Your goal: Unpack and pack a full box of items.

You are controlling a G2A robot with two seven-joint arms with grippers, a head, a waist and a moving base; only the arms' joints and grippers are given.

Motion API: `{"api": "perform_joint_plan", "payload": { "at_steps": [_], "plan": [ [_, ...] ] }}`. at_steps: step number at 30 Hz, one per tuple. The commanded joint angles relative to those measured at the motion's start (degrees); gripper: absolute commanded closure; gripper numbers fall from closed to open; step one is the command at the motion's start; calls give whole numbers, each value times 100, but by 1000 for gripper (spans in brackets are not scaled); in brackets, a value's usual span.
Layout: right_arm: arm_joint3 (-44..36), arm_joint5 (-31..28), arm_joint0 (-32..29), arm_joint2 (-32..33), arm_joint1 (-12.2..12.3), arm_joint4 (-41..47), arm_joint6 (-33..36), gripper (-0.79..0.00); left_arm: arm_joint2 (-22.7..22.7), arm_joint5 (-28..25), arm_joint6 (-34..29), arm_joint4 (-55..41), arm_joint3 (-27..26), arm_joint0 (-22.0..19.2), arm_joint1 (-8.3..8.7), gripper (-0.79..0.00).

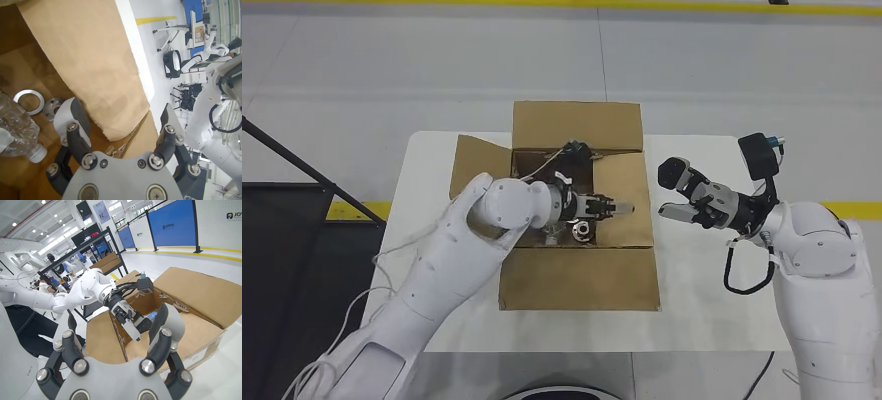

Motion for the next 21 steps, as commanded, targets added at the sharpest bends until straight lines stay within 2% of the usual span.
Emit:
{"api": "perform_joint_plan", "payload": {
  "at_steps": [1,6,11,21],
  "plan": [
    [0,0,0,0,0,0,0,-785,70,25,76,-95,167,-58,-35,-785],
    [0,0,0,0,0,0,0,-785,243,45,252,-261,484,-181,-121,-785],
    [0,0,0,0,0,0,0,-785,270,-51,360,-398,566,-178,-154,-785],
    [-28,40,-25,-1,0,-19,-76,-785,-3,-1,397,-250,-18,92,-55,-785]
  ]
}}
